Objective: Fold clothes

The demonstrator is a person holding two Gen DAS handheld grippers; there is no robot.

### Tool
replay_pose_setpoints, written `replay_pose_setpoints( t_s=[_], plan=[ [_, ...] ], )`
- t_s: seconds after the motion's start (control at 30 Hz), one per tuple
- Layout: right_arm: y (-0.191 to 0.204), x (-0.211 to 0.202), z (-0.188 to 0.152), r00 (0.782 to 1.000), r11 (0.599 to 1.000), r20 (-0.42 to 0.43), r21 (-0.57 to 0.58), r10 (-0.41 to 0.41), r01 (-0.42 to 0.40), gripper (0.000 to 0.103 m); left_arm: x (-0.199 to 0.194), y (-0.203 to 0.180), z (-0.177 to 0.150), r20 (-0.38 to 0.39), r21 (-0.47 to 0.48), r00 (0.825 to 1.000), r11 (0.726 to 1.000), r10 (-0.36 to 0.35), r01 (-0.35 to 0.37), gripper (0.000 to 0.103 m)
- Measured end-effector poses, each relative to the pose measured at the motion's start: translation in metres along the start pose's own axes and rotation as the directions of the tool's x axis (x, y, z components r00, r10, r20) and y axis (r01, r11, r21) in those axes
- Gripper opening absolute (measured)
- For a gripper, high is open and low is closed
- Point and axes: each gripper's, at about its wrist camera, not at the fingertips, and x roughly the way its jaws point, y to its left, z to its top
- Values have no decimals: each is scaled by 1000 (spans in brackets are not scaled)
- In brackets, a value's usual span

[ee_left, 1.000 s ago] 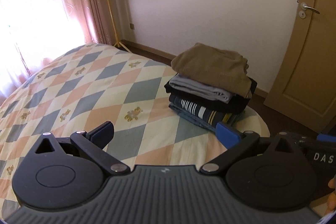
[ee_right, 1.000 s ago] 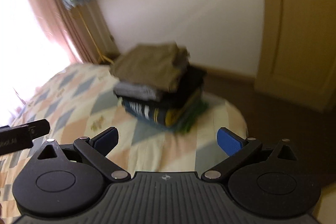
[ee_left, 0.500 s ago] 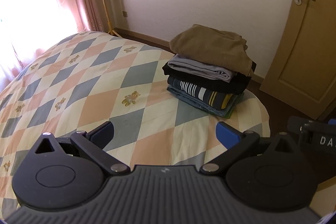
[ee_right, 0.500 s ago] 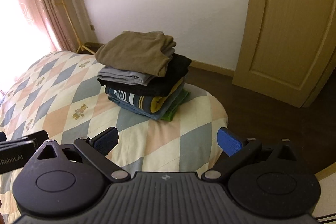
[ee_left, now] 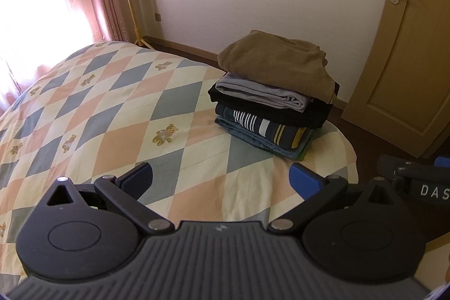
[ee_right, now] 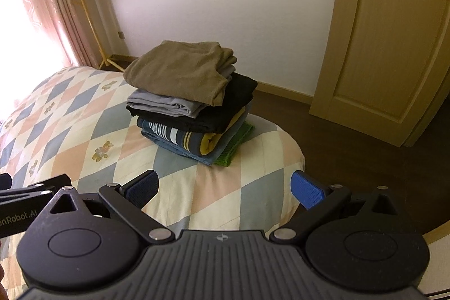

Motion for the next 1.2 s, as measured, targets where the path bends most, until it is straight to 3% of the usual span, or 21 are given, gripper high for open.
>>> replay_pose_setpoints(
  t_s=[0.67, 1.2],
  plan=[
    [17, 55, 2, 994, 999, -109, -39, -17, 13, 103, 57, 14, 2, -101, -12, 995, 1000, 20, -22, 102],
    [16, 91, 3, 986, 999, -159, -25, -52, 48, 103, 100, 7, 8, -150, 32, 989, 999, -10, 15, 102]
  ],
)
